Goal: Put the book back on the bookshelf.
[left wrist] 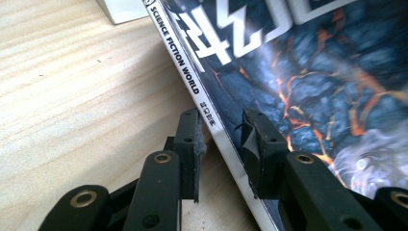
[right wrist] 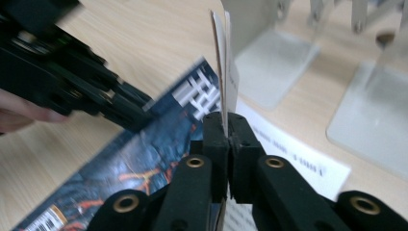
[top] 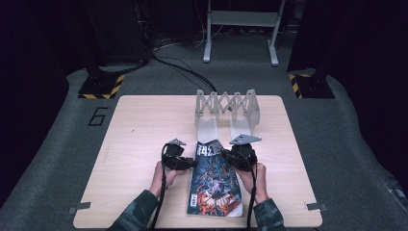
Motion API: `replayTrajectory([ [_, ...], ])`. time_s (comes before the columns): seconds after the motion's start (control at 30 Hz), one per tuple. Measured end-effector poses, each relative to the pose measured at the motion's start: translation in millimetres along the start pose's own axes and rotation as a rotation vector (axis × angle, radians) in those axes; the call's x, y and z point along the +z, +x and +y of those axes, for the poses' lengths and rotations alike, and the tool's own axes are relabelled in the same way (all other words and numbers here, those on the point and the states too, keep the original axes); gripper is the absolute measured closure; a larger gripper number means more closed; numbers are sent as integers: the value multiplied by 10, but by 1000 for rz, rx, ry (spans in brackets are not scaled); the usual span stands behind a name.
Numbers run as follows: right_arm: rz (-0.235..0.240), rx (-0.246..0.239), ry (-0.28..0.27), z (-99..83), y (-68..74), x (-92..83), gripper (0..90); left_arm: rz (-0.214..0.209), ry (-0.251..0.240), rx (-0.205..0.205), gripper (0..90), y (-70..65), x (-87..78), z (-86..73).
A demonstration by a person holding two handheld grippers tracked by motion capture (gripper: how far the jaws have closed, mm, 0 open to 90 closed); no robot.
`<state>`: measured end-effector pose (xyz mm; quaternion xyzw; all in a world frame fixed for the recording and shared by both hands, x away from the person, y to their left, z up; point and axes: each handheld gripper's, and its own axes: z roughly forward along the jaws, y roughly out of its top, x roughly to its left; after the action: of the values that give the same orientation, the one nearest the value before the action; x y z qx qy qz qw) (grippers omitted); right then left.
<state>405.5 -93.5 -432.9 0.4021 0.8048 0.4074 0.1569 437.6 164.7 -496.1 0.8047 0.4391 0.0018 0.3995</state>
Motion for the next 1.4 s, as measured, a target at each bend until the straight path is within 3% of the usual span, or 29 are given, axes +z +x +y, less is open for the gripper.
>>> replayTrajectory([
  [0.2, -24, 110, 174, -195, -158, 156, 719, 26, -6, 10, 707, -12, -26, -33],
  [0.3, -35, 164, 230, -306, -233, 197, 614, 26, -12, 4, 710, -8, -33, -45],
  [0.37, -33, 225, 264, -372, -280, 220, 550, 28, -10, 8, 711, -10, -42, -45],
  [0.5, -68, 271, 331, -465, -313, 281, 484, 37, -5, 20, 711, -11, -73, -49],
  [0.73, -52, 283, 329, -502, -332, 336, 541, 40, -9, 29, 709, -7, -131, -61],
  [1.1, -50, 281, 317, -470, -328, 411, 579, -16, -1, 38, 696, -7, -193, -21],
  [1.3, -35, 270, 308, -459, -323, 441, 584, -40, 23, 40, 676, 13, -130, 3],
  [1.4, -26, 255, 304, -435, -306, 481, 590, -33, 48, 63, 662, -32, -68, 27],
])
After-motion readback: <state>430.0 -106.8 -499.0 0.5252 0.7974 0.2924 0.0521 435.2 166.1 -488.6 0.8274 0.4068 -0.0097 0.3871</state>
